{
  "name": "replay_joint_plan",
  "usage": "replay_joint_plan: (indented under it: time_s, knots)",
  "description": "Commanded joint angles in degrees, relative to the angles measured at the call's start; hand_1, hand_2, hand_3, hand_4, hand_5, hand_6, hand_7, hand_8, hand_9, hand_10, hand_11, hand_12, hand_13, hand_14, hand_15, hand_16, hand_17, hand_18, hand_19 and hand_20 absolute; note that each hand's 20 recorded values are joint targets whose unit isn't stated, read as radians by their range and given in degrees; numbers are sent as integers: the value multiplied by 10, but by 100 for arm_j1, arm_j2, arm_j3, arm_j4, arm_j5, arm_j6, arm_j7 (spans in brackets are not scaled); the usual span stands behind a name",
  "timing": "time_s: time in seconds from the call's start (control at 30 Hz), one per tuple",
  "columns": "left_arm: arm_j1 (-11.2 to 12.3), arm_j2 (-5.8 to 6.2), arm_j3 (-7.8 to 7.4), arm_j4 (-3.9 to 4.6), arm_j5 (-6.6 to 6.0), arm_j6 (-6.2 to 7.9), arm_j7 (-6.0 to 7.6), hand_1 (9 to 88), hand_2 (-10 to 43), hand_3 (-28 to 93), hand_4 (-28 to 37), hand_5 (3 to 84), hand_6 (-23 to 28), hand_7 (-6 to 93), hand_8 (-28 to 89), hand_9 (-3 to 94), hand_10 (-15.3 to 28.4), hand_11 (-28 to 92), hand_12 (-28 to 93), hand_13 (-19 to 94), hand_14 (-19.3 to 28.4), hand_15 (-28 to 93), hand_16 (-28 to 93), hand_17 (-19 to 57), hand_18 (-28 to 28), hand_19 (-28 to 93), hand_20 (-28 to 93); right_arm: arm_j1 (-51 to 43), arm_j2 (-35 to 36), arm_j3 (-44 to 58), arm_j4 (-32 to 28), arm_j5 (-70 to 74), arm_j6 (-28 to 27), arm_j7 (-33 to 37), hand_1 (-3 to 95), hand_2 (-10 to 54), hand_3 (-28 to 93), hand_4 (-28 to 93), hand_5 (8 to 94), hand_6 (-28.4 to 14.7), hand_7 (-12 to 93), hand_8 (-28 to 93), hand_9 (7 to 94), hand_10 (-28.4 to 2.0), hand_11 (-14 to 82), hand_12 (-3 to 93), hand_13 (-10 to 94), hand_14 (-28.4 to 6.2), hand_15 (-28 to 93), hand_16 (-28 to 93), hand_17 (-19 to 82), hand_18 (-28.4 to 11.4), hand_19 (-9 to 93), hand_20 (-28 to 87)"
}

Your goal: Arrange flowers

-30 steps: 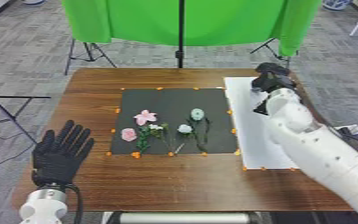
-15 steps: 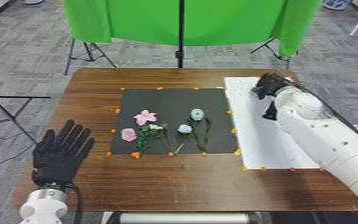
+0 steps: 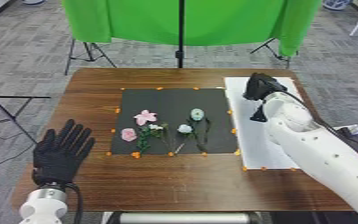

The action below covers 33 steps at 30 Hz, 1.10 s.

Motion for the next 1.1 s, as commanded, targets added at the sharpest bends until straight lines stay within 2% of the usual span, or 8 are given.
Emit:
replay_joint_plan:
  time_s: [0.03,0.1,0.27,0.37,0.43,0.73,0.9,1.1]
  knots:
    - [84,-35,-53,-13,-23,-76,-31,260,172,756,-283,433,81,132,-94,352,139,177,101,268,136,305,-50,-48,126,281,156,-1252,804,431,-1879,-13,-147,-334,607,-87,672,-283,762,8,280,-10,843,-97,83,390,690,-68,263,392,240,-201,716,345]
    - [78,-36,-49,-17,6,-60,-24,260,173,755,-283,433,81,131,-94,352,139,177,101,268,136,305,-49,-48,126,280,155,-1605,876,599,-2166,-247,-368,-679,602,-88,682,-283,764,6,274,-7,842,-100,81,386,688,-68,266,388,240,-202,717,345]
    - [20,-52,-17,12,9,-6,-83,260,173,755,-283,432,81,132,-94,352,138,178,102,267,137,305,-49,-48,126,280,156,-1953,739,649,-2492,-476,-168,-777,600,-90,687,-283,767,4,264,-6,838,-102,75,376,685,-71,266,381,239,-205,717,345]
    - [16,-49,-16,12,16,13,-90,259,173,755,-283,433,81,132,-94,352,138,177,101,268,137,305,-48,-48,126,281,156,-1916,566,530,-2486,-572,-152,-776,596,-90,692,-283,764,4,264,-2,836,-103,75,374,683,-71,267,378,239,-205,718,345]
    - [-7,-25,24,10,-59,37,11,259,173,756,-283,433,81,132,-94,352,139,177,101,268,137,305,-48,-48,126,281,156,-1843,487,422,-2441,-666,-168,-799,586,-80,678,-283,761,3,263,-1,826,-105,88,362,677,-76,281,360,239,-206,719,342]
    - [-54,-48,27,41,-65,105,-77,253,179,754,-283,435,81,133,-95,353,138,179,101,270,136,306,-49,-48,126,282,157,-1928,234,298,-2363,-573,-12,-339,566,-68,671,-283,735,-7,220,-20,779,-115,132,301,643,-88,309,299,234,-209,724,328]
    - [-10,-1,4,22,-104,115,-54,248,183,752,-283,435,81,134,-95,353,139,179,101,269,137,306,-49,-48,126,281,156,-2028,295,428,-2556,-403,-9,-135,503,-94,753,-283,669,-23,188,-44,669,-140,196,190,584,-112,370,199,229,-211,744,309]
    - [-27,-13,4,25,-74,90,-59,247,184,752,-283,434,81,135,-95,354,139,180,101,278,136,321,-47,-49,126,282,157,-2222,306,776,-2843,-259,-126,-113,456,-95,796,-283,636,-33,186,-131,619,-160,200,173,541,-128,397,172,225,-214,757,312]
